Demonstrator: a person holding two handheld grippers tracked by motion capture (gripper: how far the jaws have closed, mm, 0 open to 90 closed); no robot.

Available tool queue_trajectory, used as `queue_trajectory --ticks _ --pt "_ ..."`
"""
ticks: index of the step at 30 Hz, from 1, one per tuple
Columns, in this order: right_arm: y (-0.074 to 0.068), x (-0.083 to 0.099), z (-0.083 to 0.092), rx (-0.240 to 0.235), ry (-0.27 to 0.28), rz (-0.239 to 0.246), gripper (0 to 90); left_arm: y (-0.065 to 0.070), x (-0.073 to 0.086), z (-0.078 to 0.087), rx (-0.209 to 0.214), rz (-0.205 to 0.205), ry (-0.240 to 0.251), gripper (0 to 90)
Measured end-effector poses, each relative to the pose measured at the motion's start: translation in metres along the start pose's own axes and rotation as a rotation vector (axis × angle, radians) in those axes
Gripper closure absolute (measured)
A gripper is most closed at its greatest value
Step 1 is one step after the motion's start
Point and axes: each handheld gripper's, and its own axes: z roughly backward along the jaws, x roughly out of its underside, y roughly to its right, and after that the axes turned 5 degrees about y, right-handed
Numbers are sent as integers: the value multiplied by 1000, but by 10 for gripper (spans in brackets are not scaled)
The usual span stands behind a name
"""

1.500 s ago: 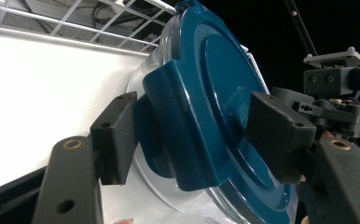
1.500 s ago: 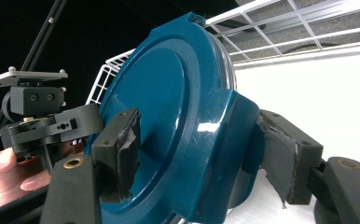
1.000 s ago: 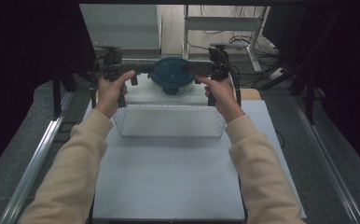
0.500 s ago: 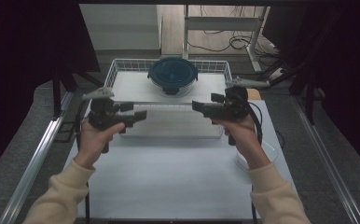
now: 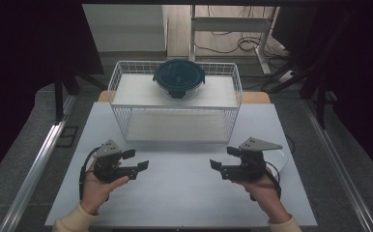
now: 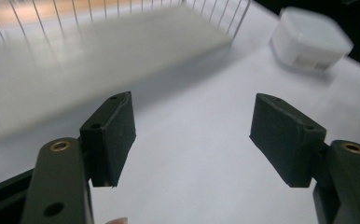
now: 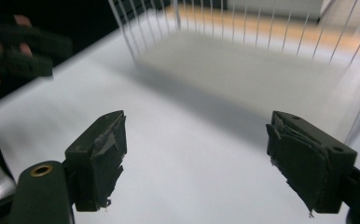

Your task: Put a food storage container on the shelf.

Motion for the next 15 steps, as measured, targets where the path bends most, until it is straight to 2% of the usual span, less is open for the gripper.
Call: queue_trajectory --ticks 2,5,9,12,15 --pt "1 16 -5 3 -38 -13 200 0 9 -3 -8 1 -26 303" --pt "2 28 -12 0 -82 -23 205 -2 17 -9 -16 12 -57 305" --pt "2 32 -19 -5 -106 -19 208 0 19 -10 -13 1 -60 306" --pt "4 34 -22 5 -117 -25 209 -2 20 -10 2 11 -57 305" --pt "5 32 -25 18 -118 -31 206 -3 22 -9 -10 9 -61 301"
